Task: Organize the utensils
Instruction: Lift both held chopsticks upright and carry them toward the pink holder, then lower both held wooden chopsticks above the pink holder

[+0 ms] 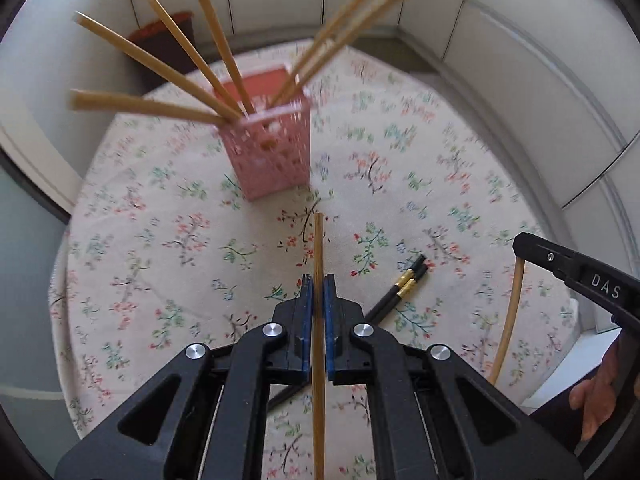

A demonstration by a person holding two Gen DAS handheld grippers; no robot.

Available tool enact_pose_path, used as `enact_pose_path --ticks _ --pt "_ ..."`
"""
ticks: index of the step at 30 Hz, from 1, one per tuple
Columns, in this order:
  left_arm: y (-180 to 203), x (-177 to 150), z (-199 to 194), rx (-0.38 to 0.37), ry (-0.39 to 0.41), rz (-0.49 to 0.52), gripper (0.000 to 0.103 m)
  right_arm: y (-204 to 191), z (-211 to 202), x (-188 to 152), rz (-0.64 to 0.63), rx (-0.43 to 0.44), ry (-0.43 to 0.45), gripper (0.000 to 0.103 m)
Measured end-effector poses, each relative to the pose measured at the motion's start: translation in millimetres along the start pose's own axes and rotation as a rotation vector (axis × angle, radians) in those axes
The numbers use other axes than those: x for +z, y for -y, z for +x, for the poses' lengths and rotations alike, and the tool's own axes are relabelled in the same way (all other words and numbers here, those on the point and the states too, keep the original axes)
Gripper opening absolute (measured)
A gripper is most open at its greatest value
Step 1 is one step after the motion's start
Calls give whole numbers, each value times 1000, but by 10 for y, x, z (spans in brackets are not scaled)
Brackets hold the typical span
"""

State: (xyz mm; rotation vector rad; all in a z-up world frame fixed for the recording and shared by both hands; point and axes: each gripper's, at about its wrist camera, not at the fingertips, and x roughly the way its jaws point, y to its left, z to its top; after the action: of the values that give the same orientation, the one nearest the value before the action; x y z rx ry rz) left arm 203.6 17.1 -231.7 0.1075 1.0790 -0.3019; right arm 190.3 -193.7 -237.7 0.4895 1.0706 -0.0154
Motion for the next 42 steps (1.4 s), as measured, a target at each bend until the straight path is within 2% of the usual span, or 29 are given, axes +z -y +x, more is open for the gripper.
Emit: enact_pose_path --ticks 5,11,18,24,32,42 --pt "70 -199 -526 6 118 -21 4 -98 -642 -169 -78 73 98 8" --pt "156 -476 -979 14 176 -1 4 -253 -1259 -403 -189 117 174 8" --pt "245 -527 -1511 29 268 10 4 -455 -1860 -459 -257 167 243 8" --pt "289 -310 -1958 39 351 30 4 -664 -2256 -251 -300 186 311 8" --pt "274 80 -2396 16 414 42 4 -865 -2665 136 -303 257 364 8" --pt "164 675 -2530 26 482 27 4 -1206 -2790 651 -327 295 438 8"
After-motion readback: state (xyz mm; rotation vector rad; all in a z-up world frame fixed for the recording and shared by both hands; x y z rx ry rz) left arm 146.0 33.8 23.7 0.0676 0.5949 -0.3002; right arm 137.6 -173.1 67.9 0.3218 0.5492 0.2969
